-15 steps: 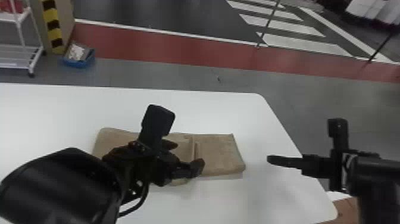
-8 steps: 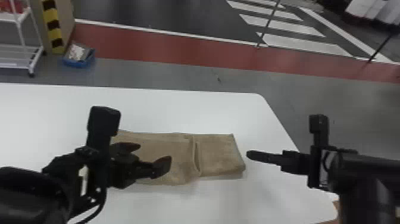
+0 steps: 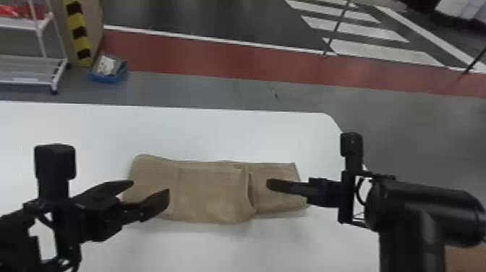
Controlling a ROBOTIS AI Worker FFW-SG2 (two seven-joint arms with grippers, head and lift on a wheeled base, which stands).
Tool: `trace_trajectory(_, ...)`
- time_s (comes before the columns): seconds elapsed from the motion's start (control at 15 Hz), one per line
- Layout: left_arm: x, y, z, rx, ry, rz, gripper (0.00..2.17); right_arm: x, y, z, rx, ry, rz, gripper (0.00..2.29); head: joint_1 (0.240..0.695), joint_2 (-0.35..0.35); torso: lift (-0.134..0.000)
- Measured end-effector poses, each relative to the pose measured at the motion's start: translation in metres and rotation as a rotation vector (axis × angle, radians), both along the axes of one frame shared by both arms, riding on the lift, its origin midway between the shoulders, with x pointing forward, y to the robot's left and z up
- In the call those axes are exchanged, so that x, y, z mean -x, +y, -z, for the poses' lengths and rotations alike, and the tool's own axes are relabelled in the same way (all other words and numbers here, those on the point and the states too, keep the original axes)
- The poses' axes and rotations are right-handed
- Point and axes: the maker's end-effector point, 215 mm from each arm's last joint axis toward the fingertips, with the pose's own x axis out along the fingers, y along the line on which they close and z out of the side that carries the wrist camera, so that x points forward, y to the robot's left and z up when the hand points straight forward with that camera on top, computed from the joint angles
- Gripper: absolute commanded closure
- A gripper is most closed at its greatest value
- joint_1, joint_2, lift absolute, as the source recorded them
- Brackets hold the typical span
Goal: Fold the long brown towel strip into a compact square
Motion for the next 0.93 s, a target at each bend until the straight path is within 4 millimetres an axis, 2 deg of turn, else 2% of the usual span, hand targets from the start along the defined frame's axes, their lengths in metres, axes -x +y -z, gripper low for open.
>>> trace_trajectory(0.2, 0.002, 0.001, 0.002, 0.010, -0.001, 0.006, 0.05, -0.002, 0.023, 0.006, -0.001, 0.006, -0.026, 0.12, 0.695, -0.229, -0.124)
trace_trajectory(0.67, 0.005, -0.004, 0.009, 0.024, 0.014, 0.017, 0.05, -0.006, 0.042, 0.028, 0.031, 0.040, -0.050, 0.13, 0.695, -0.208, -0.124)
trace_trajectory(0.93, 0.006, -0.008, 0.014, 0.024, 0.024, 0.024, 0.05, -0.008, 0.050, 0.034, 0.030, 0.049, -0.062, 0.27, 0.695, -0.202, -0.124)
